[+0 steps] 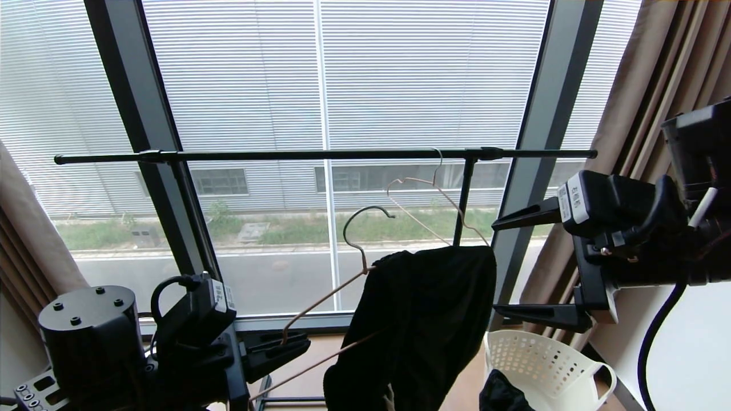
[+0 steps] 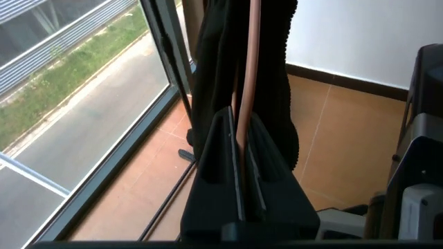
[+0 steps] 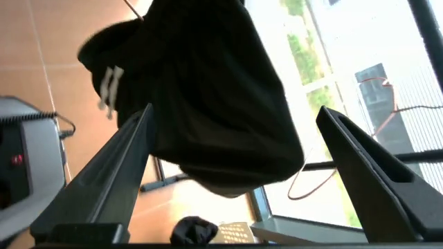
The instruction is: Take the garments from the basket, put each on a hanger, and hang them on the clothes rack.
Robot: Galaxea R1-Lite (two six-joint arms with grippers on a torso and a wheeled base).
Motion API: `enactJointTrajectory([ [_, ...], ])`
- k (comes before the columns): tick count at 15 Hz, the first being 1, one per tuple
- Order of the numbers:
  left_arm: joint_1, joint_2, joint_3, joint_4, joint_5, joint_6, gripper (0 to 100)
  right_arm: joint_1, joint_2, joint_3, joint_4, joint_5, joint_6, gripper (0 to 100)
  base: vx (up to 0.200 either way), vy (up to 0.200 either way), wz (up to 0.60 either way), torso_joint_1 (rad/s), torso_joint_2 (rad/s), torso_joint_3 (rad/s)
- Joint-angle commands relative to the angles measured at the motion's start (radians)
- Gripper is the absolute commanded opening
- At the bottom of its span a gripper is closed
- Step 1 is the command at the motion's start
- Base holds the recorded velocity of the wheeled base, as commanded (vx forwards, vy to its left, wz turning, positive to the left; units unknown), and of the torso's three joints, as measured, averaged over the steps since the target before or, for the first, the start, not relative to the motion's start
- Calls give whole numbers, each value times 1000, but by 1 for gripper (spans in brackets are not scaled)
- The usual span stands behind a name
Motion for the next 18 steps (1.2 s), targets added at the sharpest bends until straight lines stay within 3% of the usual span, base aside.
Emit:
enactJointTrajectory([
  [1,-29,4,0,0,-6,2,0,-45,127,-160,188,65,-128,100,0,0,0,0,0,0],
  [3,-52,27,-6,-1,-6,6,0,-42,182,-287,335,110,-140,100,0,0,0,0,0,0],
  [6,-81,47,-28,-1,-9,6,0,-5,271,-373,374,130,-142,100,0,0,0,0,0,0],
  [18,-104,53,-47,-6,-9,8,0,30,403,-421,391,148,-138,100,0,0,0,0,0,0],
])
